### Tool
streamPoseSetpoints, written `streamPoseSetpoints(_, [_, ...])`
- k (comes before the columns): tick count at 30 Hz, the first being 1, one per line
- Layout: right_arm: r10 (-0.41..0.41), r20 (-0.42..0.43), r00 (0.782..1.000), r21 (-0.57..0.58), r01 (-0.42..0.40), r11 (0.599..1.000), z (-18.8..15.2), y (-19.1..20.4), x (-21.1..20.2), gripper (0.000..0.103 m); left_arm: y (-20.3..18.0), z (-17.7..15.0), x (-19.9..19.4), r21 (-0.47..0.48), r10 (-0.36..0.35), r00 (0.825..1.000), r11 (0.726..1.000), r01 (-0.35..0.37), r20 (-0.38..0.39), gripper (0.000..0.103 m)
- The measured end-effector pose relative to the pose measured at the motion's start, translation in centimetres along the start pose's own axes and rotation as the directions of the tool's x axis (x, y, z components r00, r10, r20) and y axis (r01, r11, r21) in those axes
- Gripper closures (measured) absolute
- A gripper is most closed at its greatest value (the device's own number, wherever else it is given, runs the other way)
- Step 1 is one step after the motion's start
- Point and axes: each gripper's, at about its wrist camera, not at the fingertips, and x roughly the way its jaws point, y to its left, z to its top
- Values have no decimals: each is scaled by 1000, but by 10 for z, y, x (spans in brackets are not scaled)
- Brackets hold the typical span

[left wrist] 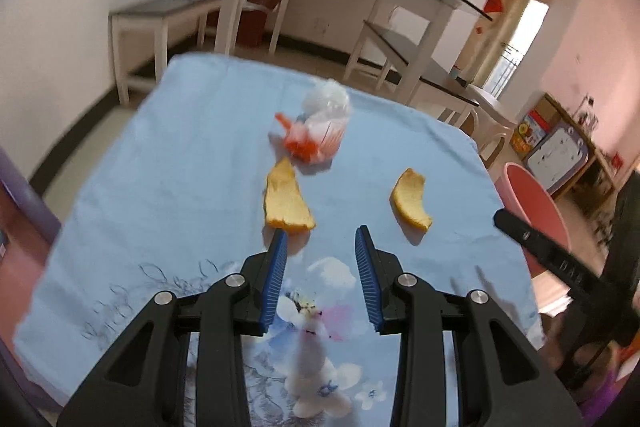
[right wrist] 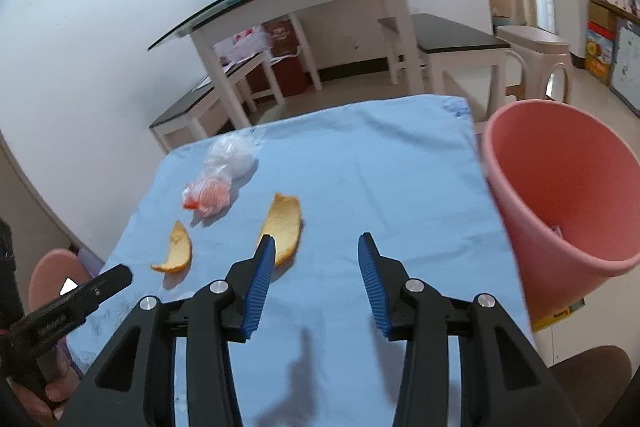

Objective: Collect trash
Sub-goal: 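Move both open tools back over the bread crusts on the table, then grasp one bread crust with the left tool while the right tool grasps the other crust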

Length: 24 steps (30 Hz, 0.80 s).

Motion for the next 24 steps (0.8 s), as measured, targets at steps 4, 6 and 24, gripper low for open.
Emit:
streamPoseSetpoints(4, [-4,-10,1000,-36,4,999,-2,5,5,60,5,1,12,-62,6,1000,998,-7,-21,68])
streamPoseSetpoints(6, [-10,-5,1000,-44,10,999,-2,3,5,60,9,3,20,-116,23,999,993,-27,-33,68])
streamPoseSetpoints(24, [107,-94,990,-38,-110,993,19,3,53,46,26,4,44,-116,95,995,988,-100,-43,99])
